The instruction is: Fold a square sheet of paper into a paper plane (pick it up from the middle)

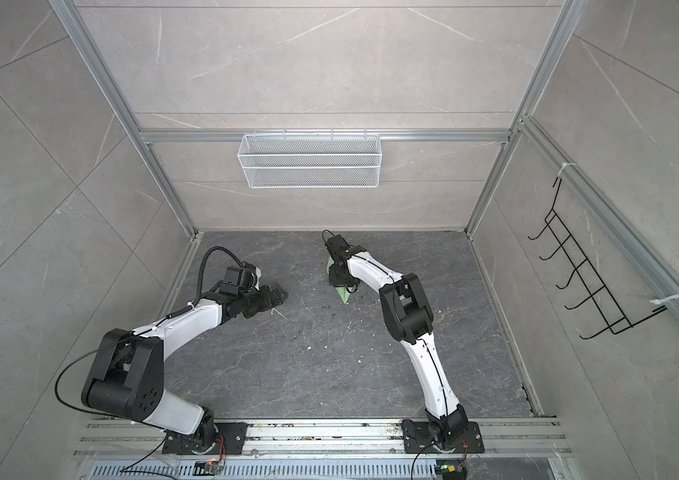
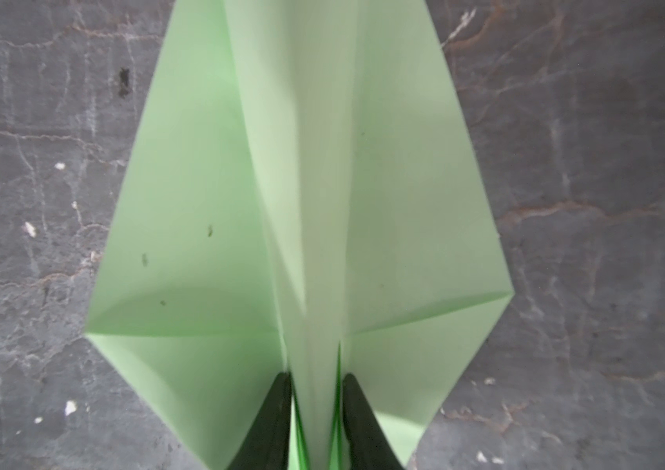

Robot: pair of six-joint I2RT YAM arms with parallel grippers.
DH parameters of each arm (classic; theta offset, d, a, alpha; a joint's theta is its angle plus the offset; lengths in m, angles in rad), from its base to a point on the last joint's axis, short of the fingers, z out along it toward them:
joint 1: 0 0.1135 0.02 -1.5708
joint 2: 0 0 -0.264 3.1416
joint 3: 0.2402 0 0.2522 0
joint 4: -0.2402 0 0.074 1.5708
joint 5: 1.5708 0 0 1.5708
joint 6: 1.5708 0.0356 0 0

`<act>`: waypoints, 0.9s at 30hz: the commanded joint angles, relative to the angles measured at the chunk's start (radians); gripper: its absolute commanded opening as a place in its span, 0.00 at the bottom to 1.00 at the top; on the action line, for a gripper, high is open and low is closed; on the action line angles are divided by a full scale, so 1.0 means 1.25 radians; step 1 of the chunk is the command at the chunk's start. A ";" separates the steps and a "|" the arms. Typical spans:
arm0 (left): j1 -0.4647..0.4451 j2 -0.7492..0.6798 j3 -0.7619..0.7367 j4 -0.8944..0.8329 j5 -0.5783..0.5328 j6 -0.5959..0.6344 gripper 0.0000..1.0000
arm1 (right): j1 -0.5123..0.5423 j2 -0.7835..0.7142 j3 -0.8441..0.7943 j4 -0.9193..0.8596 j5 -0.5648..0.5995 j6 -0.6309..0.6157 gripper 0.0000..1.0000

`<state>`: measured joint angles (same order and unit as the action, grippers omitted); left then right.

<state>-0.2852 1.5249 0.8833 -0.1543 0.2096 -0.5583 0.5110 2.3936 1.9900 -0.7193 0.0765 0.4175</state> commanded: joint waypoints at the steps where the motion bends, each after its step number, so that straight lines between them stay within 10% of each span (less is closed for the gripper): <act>1: 0.007 -0.037 0.030 -0.016 -0.017 0.019 0.98 | 0.001 -0.061 0.024 -0.030 0.022 0.010 0.33; 9: 0.025 -0.098 0.068 -0.047 -0.085 0.043 0.99 | -0.009 -0.262 -0.038 0.020 0.078 0.015 0.49; 17: 0.074 -0.234 0.024 -0.036 -0.350 0.105 1.00 | -0.061 -0.648 -0.441 0.288 0.360 -0.041 0.98; 27: 0.156 -0.367 -0.296 0.304 -0.598 0.242 0.99 | -0.247 -0.873 -0.945 0.588 0.436 -0.094 0.99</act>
<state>-0.1093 1.0851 0.5735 0.0441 -0.4377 -0.3527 0.2440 1.3338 0.9195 -0.1287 0.6060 0.3275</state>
